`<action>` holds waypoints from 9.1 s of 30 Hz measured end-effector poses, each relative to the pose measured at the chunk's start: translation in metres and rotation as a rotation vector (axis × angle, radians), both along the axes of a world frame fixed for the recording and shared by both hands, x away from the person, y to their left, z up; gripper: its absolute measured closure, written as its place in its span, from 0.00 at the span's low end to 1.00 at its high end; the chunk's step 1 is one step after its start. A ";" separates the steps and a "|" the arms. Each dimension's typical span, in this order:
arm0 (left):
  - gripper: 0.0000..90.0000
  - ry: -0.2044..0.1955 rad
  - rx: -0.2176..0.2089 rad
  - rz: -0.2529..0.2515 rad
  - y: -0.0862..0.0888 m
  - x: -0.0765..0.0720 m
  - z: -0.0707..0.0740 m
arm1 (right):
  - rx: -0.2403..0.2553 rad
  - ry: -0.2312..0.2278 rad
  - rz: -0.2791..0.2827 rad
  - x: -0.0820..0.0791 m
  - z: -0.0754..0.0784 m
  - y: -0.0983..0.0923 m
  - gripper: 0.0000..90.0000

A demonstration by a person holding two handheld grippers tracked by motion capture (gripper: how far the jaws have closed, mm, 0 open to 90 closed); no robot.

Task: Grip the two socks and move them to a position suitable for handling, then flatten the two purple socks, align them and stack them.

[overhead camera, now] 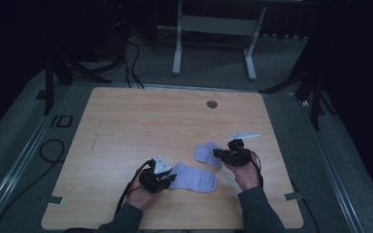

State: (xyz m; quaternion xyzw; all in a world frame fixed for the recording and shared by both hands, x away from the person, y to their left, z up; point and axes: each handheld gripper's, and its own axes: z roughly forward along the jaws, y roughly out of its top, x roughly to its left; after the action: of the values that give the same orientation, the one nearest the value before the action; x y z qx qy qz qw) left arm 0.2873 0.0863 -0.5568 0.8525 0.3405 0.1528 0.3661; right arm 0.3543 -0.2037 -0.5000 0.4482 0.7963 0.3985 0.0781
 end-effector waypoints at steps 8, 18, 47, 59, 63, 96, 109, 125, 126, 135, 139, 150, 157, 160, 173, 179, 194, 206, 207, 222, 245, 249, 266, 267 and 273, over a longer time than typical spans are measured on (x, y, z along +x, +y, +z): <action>0.76 -0.001 0.001 0.002 0.000 0.000 0.000 | 0.071 -0.001 -0.045 -0.008 -0.003 -0.016 0.98; 0.76 0.002 0.001 0.004 0.000 0.000 -0.001 | -0.031 -0.042 -0.076 -0.017 -0.007 -0.023 0.97; 0.75 0.001 0.004 -0.004 -0.003 0.002 -0.002 | -0.112 -0.104 -0.177 -0.026 -0.007 -0.051 0.58; 0.75 -0.001 0.002 -0.002 -0.002 0.003 -0.002 | -0.116 -0.117 -0.153 -0.026 -0.006 -0.048 0.58; 0.75 0.001 0.001 -0.002 -0.003 0.002 -0.002 | -0.145 -0.126 -0.129 -0.022 -0.004 -0.044 0.57; 0.76 0.026 -0.017 -0.007 0.000 0.003 -0.001 | -0.261 -0.083 0.080 0.025 -0.015 0.024 0.52; 0.75 0.028 -0.017 -0.006 0.000 0.004 -0.002 | -0.326 -0.029 0.127 0.045 -0.046 0.037 0.52; 0.75 0.029 -0.013 -0.008 -0.001 0.003 -0.003 | -0.299 -0.022 0.105 0.046 -0.046 0.032 0.84; 0.75 0.029 -0.013 -0.008 -0.001 0.003 -0.003 | -0.301 -0.021 0.105 0.046 -0.046 0.032 0.88; 0.73 0.022 -0.012 0.001 0.000 0.003 -0.002 | -0.284 -0.025 0.101 0.042 -0.043 0.031 0.95; 0.73 0.020 -0.011 0.005 0.000 0.003 -0.002 | -0.246 -0.051 0.100 0.035 -0.031 0.028 0.95; 0.73 0.014 -0.009 0.011 0.000 0.003 -0.002 | -0.160 -0.139 0.114 0.009 0.002 0.020 0.95; 0.73 0.015 -0.007 0.012 0.000 0.003 -0.002 | -0.092 -0.165 0.117 -0.003 0.010 0.017 0.95; 0.73 0.014 -0.008 0.012 0.000 0.003 -0.002 | -0.074 -0.180 0.121 -0.009 0.013 0.017 0.95; 0.73 0.016 -0.012 0.014 0.000 0.003 -0.002 | -0.006 -0.219 0.173 -0.030 0.033 0.021 0.94; 0.73 0.016 -0.010 0.013 0.001 0.003 -0.001 | -0.014 -0.225 0.206 -0.040 0.031 0.028 0.94; 0.74 0.035 -0.042 0.019 0.010 0.001 0.003 | -0.039 -0.200 0.236 -0.040 0.019 0.042 0.94; 0.85 0.068 0.000 0.014 0.011 0.004 -0.001 | -0.041 -0.193 0.296 -0.040 0.010 0.056 0.94; 0.85 0.069 0.001 0.015 0.010 0.004 -0.001 | -0.042 -0.188 0.297 -0.040 0.008 0.057 0.94; 0.90 0.080 -0.009 0.021 0.011 0.006 -0.002 | -0.055 -0.153 0.380 -0.036 -0.011 0.075 0.94; 0.91 0.089 -0.020 0.013 0.010 0.005 -0.002 | -0.111 -0.101 0.451 -0.034 -0.040 0.098 0.93; 0.91 0.090 -0.020 0.012 0.010 0.005 -0.002 | -0.117 -0.094 0.449 -0.033 -0.043 0.099 0.90; 0.87 0.106 -0.012 0.000 0.012 0.005 0.001 | -0.164 -0.078 0.423 -0.031 -0.052 0.102 0.65; 0.86 0.111 -0.014 0.000 0.013 0.004 0.002 | -0.160 -0.071 0.421 -0.031 -0.053 0.102 0.65; 0.85 0.118 -0.073 0.023 0.029 0.001 0.015 | -0.144 -0.061 0.419 -0.029 -0.054 0.101 0.63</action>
State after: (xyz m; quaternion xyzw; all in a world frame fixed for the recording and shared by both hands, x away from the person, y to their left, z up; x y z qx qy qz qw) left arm 0.2881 0.1154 -0.5418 0.8423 0.3764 0.0940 0.3743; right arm 0.3249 -0.1029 -0.5537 0.2540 0.8957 0.3616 0.0495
